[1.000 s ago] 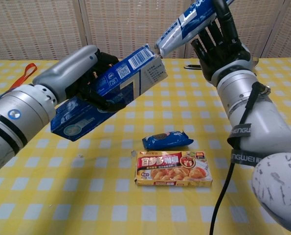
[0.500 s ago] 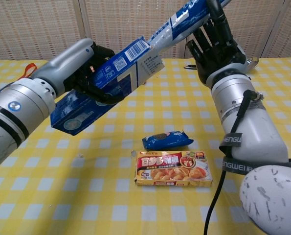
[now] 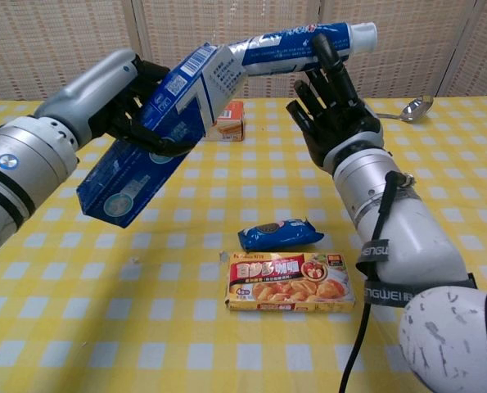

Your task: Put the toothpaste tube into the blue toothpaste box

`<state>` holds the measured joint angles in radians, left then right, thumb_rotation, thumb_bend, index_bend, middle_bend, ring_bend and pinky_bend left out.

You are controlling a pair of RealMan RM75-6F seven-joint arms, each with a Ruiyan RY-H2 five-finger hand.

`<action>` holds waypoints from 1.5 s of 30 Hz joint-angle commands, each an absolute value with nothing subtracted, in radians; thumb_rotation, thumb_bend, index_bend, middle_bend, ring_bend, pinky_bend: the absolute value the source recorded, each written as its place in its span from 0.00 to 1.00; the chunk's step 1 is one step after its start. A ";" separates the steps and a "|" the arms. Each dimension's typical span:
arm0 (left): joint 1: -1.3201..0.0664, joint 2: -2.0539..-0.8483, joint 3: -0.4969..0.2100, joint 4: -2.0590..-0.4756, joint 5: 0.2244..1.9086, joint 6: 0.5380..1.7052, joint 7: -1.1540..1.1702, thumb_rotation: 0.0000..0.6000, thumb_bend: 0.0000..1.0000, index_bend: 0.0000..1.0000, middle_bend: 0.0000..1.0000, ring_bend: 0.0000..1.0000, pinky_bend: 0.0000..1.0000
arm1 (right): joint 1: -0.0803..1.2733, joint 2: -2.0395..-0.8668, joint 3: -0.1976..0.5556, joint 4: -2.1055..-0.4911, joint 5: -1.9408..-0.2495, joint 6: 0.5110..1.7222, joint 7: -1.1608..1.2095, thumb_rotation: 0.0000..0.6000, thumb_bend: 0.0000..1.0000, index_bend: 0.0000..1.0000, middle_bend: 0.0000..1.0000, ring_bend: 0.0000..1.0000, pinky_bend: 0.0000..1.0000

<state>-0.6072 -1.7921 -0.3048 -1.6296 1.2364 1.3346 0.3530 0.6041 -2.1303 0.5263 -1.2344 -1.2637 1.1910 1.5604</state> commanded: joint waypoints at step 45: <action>-0.629 -1.831 -0.215 -1.435 1.504 1.418 0.415 1.00 0.34 0.61 0.64 0.51 0.53 | 0.497 -1.975 0.462 -1.446 -1.302 1.235 1.276 1.00 0.47 0.78 0.71 0.71 1.00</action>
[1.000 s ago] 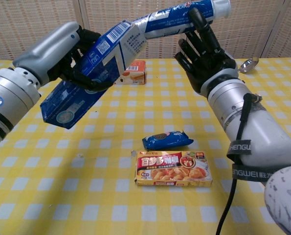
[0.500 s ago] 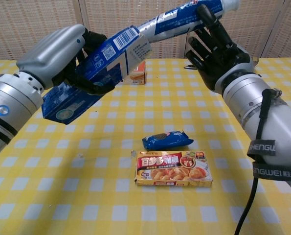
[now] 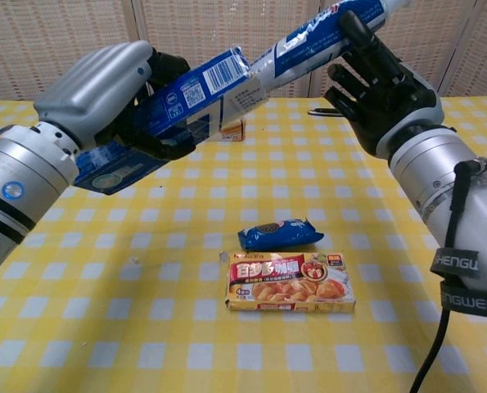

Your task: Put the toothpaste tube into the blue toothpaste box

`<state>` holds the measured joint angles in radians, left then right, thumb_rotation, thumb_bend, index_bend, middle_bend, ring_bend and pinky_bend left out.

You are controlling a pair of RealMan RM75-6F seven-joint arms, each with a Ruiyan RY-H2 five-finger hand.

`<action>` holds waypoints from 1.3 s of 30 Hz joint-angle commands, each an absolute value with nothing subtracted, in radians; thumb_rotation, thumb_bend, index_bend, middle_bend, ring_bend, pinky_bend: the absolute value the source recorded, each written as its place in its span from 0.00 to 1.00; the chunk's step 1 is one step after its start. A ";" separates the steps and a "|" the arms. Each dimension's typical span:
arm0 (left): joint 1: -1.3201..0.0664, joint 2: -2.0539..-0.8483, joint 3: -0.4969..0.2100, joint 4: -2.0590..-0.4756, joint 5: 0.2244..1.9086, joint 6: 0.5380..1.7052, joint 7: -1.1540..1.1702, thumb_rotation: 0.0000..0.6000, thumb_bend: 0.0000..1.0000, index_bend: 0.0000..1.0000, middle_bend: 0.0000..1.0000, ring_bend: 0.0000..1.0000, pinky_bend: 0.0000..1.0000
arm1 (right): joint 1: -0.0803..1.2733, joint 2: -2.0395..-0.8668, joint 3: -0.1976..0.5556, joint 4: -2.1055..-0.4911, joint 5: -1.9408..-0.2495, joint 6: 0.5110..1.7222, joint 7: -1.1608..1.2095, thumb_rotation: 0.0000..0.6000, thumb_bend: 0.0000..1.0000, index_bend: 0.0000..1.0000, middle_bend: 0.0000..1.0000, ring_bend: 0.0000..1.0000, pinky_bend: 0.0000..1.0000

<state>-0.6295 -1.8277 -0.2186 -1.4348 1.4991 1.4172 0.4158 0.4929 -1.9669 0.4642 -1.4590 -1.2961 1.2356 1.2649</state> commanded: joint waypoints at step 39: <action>-0.614 -1.807 -0.286 -1.568 1.425 1.402 0.363 1.00 0.34 0.61 0.63 0.52 0.54 | 0.561 -2.020 0.409 -1.352 -1.434 1.294 1.181 1.00 0.47 0.78 0.71 0.68 0.96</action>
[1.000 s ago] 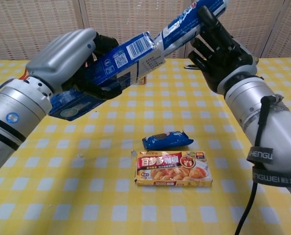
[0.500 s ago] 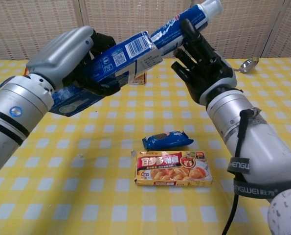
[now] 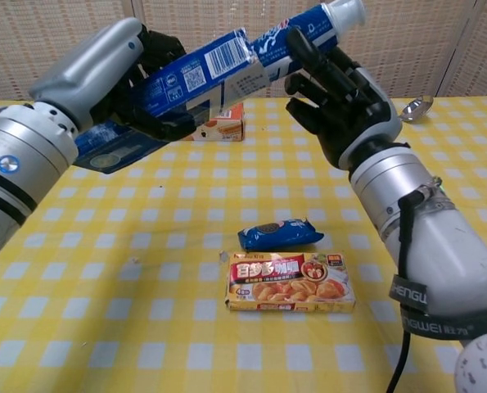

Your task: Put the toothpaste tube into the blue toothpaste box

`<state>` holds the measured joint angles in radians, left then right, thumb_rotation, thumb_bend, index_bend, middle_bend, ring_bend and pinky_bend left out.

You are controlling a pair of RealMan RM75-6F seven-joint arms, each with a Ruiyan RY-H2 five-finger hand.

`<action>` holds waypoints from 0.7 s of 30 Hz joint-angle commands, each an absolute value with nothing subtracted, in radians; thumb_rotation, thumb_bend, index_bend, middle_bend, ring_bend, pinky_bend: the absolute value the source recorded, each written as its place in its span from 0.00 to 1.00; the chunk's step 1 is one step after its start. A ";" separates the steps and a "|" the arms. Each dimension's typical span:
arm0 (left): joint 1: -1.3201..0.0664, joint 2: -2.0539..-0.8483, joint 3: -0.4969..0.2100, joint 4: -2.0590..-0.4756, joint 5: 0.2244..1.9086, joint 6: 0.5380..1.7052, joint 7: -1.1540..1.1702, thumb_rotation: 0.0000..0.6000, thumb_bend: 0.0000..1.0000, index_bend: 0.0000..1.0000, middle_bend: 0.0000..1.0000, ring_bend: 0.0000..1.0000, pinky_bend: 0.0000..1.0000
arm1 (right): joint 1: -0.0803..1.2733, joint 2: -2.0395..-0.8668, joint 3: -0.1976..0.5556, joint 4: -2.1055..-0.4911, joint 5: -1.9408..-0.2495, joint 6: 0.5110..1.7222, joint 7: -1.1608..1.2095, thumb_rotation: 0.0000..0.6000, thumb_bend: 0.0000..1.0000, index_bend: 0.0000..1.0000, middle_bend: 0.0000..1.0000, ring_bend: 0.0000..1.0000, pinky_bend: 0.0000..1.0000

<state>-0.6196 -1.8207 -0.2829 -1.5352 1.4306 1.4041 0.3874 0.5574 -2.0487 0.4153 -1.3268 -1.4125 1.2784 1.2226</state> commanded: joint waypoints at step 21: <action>-0.601 -1.760 -0.315 -1.679 1.400 1.405 0.256 1.00 0.34 0.61 0.63 0.54 0.58 | 0.617 -1.903 0.336 -1.333 -1.548 1.292 1.285 1.00 0.47 0.22 0.33 0.41 0.66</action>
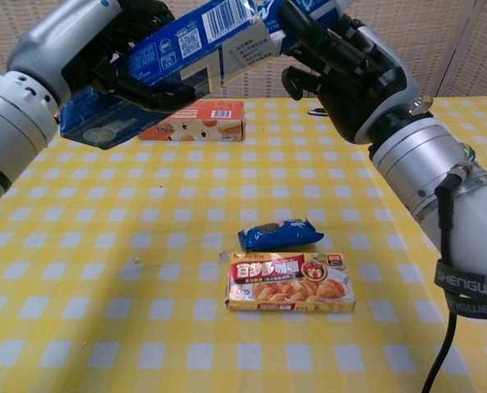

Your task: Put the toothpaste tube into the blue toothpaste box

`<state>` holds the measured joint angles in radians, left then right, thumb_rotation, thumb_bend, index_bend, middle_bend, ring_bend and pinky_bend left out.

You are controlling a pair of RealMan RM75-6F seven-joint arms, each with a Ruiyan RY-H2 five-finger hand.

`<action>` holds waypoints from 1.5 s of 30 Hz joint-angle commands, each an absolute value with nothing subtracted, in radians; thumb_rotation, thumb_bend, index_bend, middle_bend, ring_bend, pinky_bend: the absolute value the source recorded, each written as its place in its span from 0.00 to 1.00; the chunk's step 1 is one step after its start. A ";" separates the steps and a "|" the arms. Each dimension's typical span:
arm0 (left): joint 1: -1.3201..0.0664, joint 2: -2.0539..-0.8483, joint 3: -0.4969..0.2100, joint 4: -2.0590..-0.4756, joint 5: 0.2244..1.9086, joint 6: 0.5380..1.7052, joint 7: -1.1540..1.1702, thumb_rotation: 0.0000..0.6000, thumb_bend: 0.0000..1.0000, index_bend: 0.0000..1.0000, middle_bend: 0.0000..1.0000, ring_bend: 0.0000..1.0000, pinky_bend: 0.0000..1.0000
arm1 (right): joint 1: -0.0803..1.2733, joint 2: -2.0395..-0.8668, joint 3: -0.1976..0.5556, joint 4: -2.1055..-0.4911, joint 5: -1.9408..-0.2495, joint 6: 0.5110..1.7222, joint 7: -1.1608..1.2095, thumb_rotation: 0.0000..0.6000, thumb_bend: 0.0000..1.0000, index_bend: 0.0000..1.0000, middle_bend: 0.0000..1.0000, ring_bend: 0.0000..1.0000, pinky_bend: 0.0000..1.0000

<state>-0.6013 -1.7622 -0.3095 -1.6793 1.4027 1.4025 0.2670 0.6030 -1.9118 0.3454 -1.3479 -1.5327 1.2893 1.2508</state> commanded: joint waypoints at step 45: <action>-0.547 -1.709 -0.367 -1.707 1.385 1.449 -0.140 1.00 0.34 0.61 0.63 0.53 0.58 | 0.651 -1.486 0.227 -1.339 -1.748 1.398 0.644 1.00 0.51 0.00 0.88 0.83 0.92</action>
<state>-0.5434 -1.6982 -0.3763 -1.7231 1.3751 1.4456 -0.1557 0.6385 -1.5762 0.2401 -1.3064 -1.7118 1.4197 0.8331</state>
